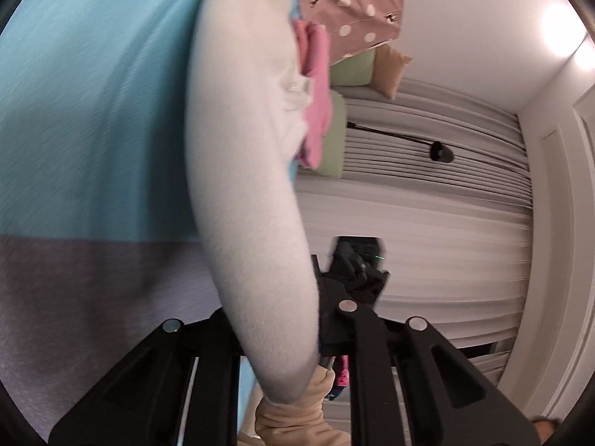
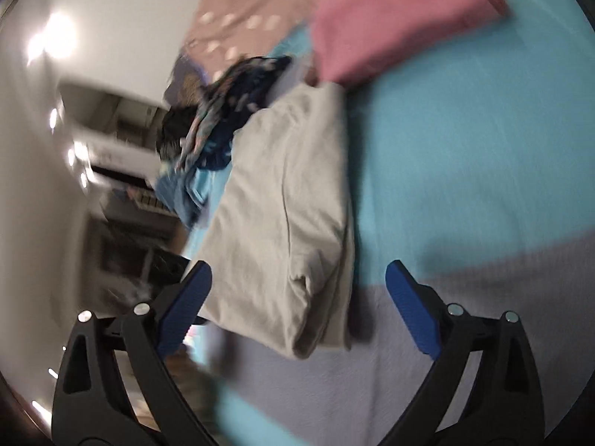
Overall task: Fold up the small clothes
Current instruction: 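Lift the folded beige shirt with both tools and carry it across the bed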
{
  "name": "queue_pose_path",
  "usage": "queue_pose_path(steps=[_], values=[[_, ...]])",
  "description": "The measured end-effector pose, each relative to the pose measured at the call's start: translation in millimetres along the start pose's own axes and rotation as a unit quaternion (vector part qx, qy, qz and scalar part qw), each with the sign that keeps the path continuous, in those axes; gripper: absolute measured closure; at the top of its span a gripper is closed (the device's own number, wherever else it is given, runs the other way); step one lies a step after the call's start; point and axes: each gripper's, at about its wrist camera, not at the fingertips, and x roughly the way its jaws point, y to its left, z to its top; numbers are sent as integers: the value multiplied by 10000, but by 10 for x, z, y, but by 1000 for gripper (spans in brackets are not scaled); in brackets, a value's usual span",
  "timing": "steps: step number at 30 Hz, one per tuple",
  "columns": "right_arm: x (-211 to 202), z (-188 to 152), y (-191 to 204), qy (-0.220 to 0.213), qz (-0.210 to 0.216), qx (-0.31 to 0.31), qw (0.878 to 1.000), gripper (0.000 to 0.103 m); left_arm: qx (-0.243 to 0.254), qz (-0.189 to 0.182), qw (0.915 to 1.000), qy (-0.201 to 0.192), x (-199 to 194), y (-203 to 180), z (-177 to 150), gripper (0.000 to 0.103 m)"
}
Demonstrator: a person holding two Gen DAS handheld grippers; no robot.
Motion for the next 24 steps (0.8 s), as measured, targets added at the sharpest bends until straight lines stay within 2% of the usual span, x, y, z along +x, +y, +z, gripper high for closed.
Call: queue_pose_path(steps=[2, 3, 5, 7, 8, 11, 16, 20, 24], values=[[65, 34, -216, 412, 526, 1164, 9910, 7, -30, -232, 9997, -9, 6, -61, 20, 89], [128, 40, -280, 621, 575, 1569, 9840, 7, -24, -306, 9995, -26, 10, -94, 25, 89], [239, 83, -298, 879, 396, 1838, 9782, 6, 13, -387, 9992, -50, 22, -156, 26, 89], [398, 204, -263, 1122, -9, 1869, 9759, 5, 2, -469, 9989, -56, 13, -192, 19, 89], [507, 282, -247, 1237, -61, 1924, 9735, 5, 3, -496, 9987, -63, 14, -206, 23, 89], [767, 497, -209, 1402, -12, 2183, 9658, 4, 4, -570, 9983, -85, 38, -245, 6, 89], [1200, 862, -10, 1692, -122, 2045, 9641, 2, 49, -561, 9984, -53, 38, -283, 7, 89], [1368, 1094, 16, 1686, -111, 2062, 9638, 2, 79, -572, 9983, -50, 8, -246, 37, 89], [1347, 1219, 56, 1466, -1, 1833, 9721, 3, 206, -461, 9987, 5, -2, -250, 18, 89]])
